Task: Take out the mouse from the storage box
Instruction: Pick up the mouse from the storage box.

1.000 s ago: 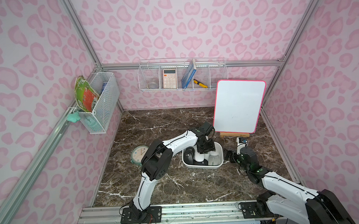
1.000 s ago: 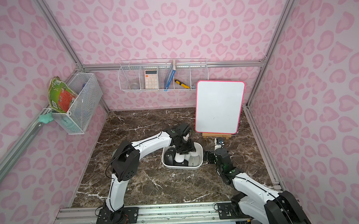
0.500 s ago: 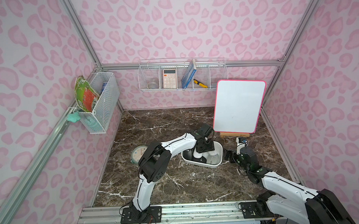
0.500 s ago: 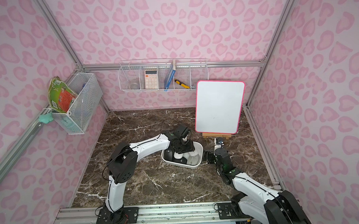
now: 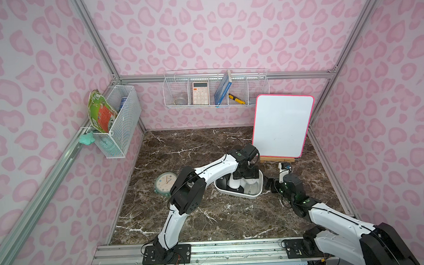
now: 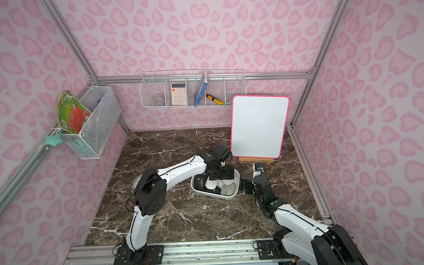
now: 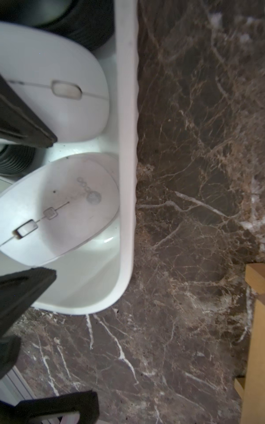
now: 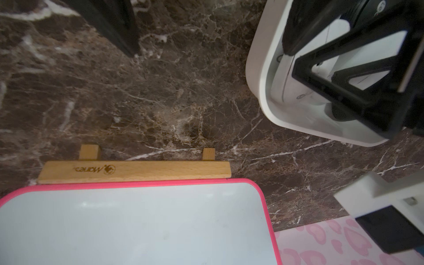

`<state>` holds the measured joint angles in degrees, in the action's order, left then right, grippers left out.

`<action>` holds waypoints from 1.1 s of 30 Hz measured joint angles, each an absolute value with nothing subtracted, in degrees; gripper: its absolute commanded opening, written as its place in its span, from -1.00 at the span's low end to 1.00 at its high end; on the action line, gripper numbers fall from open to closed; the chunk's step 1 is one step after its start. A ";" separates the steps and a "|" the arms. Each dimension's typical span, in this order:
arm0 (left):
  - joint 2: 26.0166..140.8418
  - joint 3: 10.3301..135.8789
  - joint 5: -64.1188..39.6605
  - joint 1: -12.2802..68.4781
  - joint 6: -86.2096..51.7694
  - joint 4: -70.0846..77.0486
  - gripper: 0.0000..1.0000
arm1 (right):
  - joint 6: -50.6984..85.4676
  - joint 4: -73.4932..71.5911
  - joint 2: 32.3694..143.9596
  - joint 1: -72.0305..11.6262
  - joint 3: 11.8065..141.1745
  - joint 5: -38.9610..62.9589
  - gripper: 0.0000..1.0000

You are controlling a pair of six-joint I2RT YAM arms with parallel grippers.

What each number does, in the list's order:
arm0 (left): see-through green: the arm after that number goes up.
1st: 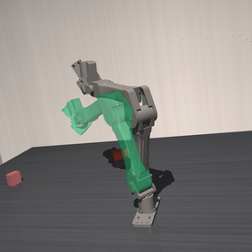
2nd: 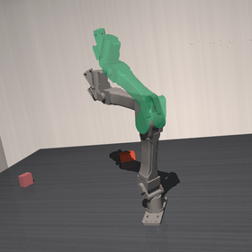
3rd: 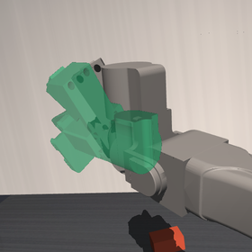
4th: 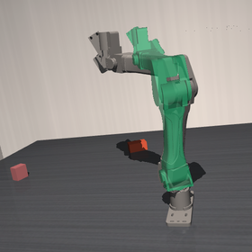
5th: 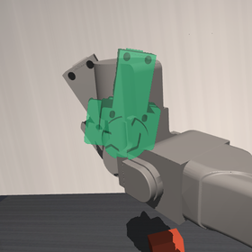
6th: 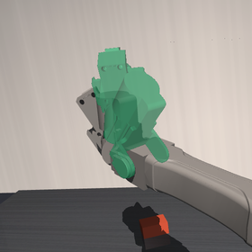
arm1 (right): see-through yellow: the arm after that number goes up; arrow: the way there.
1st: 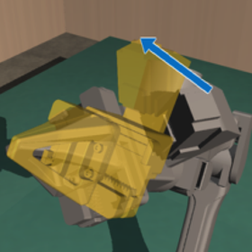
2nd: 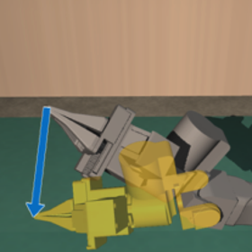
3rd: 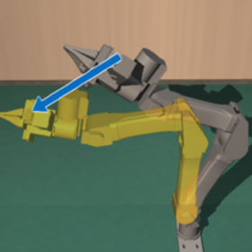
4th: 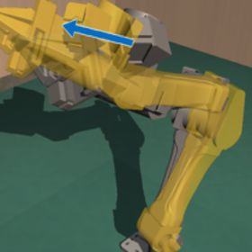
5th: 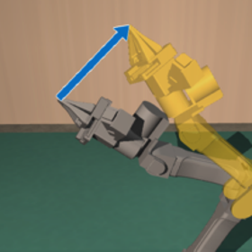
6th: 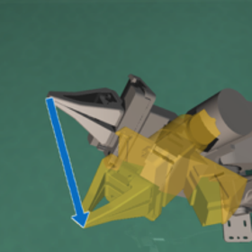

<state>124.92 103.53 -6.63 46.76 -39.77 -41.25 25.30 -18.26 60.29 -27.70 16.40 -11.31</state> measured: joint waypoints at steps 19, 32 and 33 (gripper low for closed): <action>134.65 113.21 -6.79 47.07 -39.29 -50.35 0.47 | 25.28 -18.59 60.99 -27.70 16.84 -11.27 1.00; 126.26 109.08 -5.17 47.09 -39.94 -51.24 0.13 | 25.26 -18.57 61.32 -27.70 16.97 -11.27 0.99; 125.36 108.66 -4.97 47.09 -39.94 -51.24 0.13 | 25.26 -18.57 61.32 -27.70 16.97 -11.27 0.99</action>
<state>125.36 108.66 -4.97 47.09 -39.94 -51.24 25.26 -18.57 61.32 -27.70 16.97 -11.27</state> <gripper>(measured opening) 0.647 0.996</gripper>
